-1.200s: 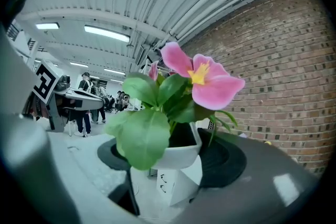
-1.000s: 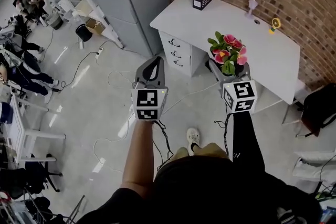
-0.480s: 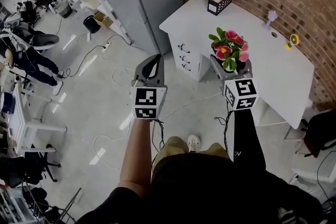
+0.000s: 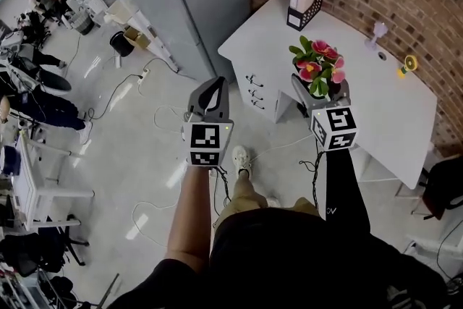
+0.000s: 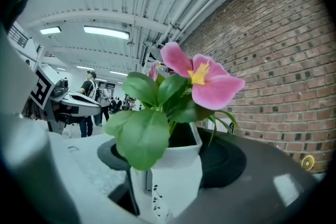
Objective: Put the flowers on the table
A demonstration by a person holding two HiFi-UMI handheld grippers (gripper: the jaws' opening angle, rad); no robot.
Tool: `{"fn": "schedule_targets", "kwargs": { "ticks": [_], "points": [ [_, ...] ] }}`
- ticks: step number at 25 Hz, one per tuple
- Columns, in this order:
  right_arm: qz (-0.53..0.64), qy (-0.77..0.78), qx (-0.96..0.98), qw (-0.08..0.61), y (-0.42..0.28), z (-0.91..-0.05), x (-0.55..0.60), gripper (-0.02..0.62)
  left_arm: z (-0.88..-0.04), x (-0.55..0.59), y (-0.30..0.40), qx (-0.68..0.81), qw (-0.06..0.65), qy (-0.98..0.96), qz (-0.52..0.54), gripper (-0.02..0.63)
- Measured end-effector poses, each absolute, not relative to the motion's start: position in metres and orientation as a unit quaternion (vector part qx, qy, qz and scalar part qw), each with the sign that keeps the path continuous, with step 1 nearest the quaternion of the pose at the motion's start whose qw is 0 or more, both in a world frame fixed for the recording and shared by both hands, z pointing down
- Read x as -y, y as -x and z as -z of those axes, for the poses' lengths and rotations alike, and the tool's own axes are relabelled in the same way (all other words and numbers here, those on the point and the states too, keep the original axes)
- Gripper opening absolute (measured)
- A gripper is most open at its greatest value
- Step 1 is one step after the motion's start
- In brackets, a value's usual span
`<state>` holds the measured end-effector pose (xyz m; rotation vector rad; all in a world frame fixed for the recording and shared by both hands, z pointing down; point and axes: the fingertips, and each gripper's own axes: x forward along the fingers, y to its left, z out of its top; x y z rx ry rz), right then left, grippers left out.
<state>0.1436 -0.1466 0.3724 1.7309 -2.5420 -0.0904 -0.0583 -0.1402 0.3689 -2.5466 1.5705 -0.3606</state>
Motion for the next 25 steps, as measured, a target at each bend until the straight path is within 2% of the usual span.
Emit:
{"fn": "schedule_targets", "kwargs": {
  "ticks": [15, 25],
  "points": [
    [0.035, -0.612, 0.789, 0.041, -0.119, -0.358, 0.334, 0.339, -0.357, 0.346, 0.048, -0.441, 0.079, 0.888, 0.105, 0.008],
    [0.031, -0.635, 0.771, 0.036, -0.108, -0.366, 0.401, 0.339, -0.364, 0.434, 0.045, -0.406, 0.069, 0.906, 0.093, 0.008]
  ]
}}
